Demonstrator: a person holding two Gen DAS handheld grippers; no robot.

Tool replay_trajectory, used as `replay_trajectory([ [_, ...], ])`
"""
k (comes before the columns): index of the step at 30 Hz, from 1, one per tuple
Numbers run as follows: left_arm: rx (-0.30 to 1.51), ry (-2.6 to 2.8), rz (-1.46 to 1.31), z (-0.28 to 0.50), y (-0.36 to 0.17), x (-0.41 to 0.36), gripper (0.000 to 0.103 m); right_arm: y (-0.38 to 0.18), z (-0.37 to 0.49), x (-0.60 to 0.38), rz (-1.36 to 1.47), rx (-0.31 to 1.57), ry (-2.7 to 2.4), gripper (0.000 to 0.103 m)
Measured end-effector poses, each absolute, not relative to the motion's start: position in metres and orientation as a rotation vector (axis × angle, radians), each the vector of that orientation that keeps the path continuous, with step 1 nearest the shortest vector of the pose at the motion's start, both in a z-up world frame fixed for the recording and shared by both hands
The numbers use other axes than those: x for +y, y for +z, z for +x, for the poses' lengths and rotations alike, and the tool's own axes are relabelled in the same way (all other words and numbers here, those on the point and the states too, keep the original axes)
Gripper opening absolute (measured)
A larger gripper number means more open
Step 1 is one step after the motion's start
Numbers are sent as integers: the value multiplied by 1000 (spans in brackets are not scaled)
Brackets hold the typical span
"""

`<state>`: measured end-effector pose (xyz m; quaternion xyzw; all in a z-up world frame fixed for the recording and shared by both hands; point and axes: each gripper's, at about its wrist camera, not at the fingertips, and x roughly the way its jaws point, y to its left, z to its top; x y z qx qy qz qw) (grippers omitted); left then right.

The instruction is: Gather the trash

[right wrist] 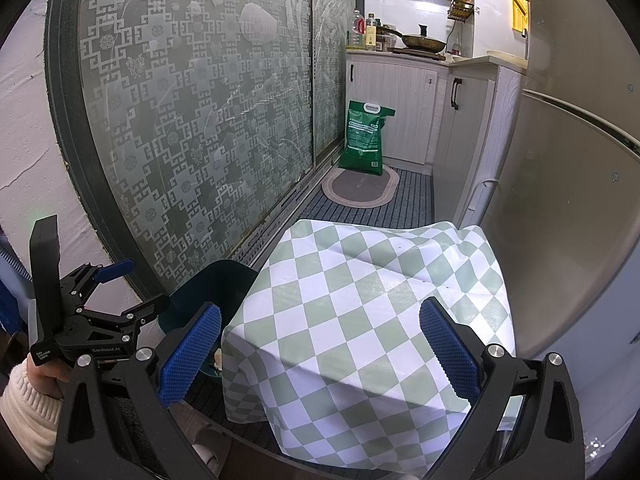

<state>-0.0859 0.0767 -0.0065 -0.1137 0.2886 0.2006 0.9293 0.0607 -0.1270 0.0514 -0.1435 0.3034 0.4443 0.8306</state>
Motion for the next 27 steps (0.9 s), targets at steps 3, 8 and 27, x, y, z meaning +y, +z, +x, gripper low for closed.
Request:
replay_trajectory([
  [3,591,411,-232,-86,-7,76,100,52,61,-127,-305,643,943,100],
  [8,591,412,-232,-86,-7,76,100,52,60,-127,-306,644,943,100],
  [27,596,415,-241,-86,-7,77,100,52,60,-127,-303,641,940,100],
])
